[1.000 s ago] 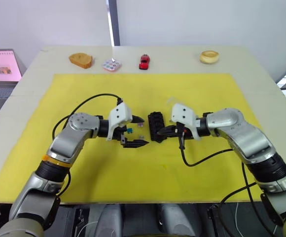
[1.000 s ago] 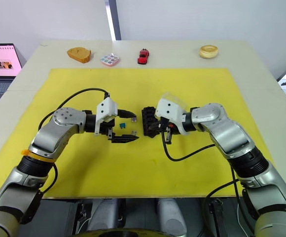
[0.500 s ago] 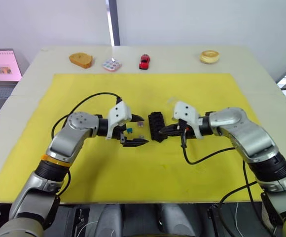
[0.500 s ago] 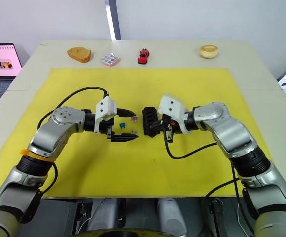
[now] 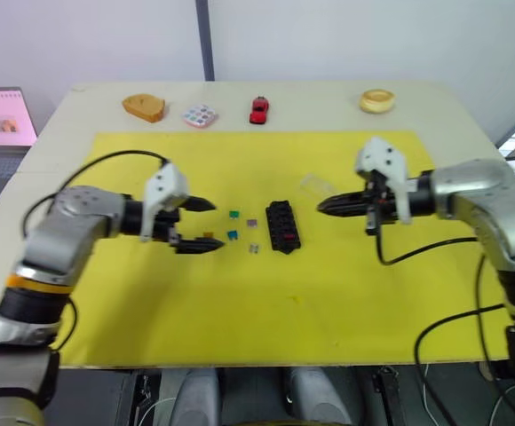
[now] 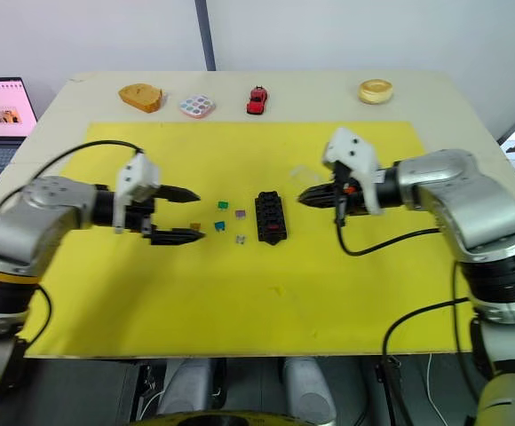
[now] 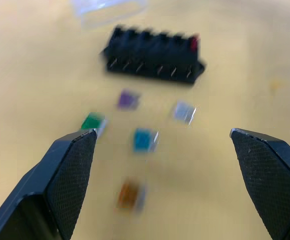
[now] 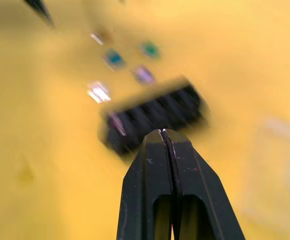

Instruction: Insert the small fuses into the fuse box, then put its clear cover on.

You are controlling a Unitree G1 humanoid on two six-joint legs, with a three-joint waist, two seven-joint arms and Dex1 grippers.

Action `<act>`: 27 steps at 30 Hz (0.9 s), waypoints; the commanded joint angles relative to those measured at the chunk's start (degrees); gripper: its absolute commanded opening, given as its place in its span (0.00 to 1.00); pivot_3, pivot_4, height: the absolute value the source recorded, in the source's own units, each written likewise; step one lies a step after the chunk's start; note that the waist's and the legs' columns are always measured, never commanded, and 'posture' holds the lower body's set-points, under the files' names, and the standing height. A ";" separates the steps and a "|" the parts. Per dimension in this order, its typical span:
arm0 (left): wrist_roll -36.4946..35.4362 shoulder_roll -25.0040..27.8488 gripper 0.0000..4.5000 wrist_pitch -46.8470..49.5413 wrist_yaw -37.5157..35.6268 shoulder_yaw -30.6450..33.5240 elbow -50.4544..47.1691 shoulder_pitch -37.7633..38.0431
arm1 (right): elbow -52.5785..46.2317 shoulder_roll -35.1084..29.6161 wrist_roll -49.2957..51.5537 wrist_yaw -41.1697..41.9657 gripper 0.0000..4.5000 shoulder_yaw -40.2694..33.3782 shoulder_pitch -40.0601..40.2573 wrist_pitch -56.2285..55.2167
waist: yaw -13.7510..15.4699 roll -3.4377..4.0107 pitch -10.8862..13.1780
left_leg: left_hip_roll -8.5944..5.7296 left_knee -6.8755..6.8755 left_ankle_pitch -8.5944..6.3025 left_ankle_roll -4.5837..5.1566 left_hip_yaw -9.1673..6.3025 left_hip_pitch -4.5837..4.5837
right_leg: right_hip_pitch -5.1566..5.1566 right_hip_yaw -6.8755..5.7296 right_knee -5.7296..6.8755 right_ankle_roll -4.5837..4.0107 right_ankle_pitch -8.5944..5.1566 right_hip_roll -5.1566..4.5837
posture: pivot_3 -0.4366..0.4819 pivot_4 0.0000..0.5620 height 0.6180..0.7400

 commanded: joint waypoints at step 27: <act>-7.24 -0.79 1.00 12.38 1.74 7.24 9.99 1.01 | -2.56 1.71 -1.09 -1.30 0.99 -1.41 -2.29 -2.45 | -0.11 0.08 0.04 | 0.04 0.01 -0.02 0.04 0.20 -0.07 | -0.22 0.11 0.14 0.01 0.00 0.00 | 0.48 0.27 1.00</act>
